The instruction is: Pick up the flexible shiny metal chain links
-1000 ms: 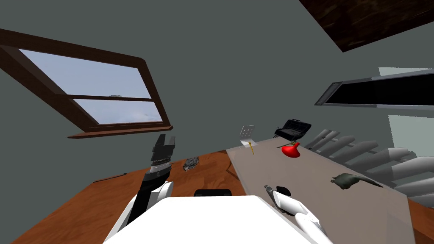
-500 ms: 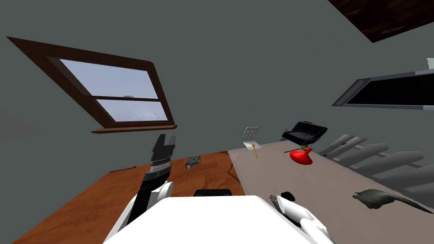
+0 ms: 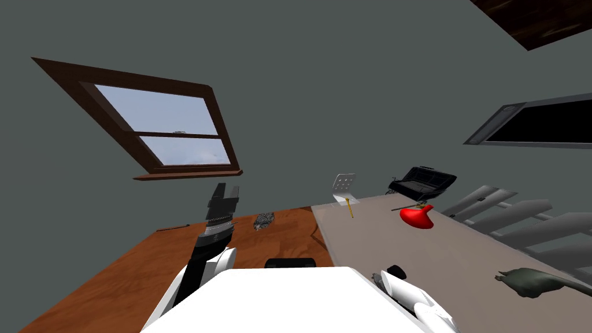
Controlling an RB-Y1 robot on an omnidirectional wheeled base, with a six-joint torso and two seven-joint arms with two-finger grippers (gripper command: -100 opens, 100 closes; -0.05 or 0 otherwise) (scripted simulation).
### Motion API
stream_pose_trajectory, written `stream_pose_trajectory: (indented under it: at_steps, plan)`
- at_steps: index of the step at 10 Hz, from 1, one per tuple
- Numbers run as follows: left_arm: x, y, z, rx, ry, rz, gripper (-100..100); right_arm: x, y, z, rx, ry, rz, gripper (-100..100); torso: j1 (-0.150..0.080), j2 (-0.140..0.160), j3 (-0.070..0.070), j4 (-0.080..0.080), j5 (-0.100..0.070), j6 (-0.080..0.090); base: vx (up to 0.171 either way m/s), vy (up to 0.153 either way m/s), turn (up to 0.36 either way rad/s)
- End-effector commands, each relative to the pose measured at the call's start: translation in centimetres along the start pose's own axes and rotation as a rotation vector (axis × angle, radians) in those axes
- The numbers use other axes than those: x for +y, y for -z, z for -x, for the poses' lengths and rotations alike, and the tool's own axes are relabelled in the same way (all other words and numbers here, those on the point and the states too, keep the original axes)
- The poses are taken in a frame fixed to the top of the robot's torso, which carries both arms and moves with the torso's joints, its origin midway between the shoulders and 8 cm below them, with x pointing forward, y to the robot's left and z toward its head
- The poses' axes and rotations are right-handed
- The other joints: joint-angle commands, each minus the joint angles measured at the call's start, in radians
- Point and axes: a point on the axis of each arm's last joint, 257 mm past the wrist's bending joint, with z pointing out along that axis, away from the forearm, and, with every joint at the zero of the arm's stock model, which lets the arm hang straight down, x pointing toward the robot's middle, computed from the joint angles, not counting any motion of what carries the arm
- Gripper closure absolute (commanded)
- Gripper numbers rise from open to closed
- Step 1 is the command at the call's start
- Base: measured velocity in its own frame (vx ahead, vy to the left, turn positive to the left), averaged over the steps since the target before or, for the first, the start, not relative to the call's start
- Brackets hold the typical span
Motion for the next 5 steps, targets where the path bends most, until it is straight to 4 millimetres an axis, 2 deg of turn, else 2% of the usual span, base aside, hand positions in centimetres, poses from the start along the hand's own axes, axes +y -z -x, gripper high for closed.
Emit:
stream_pose_trajectory:
  at_steps: [1,2,5]
  plan:
    - [0.0,0.0,0.0,0.000,0.000,0.000,0,0.0,0.0,0.0,0.000,0.000,0.000,0,0.000,0.000,0.000,0.000,0.000,0.000,0.000,0.000,0.000]
    - [0.0,0.0,0.0,0.000,0.000,0.000,0,-0.1,-0.6,-1.3,-0.001,-0.006,0.000,-100,0.000,0.000,0.000,0.000,0.000,0.000,0.010,-0.054,0.037]
    - [0.0,0.0,0.0,0.000,0.000,0.000,0,-0.2,-1.5,-3.3,-0.001,-0.012,0.001,-100,-0.006,0.001,0.000,0.000,-0.001,0.000,-0.004,-0.090,0.032]
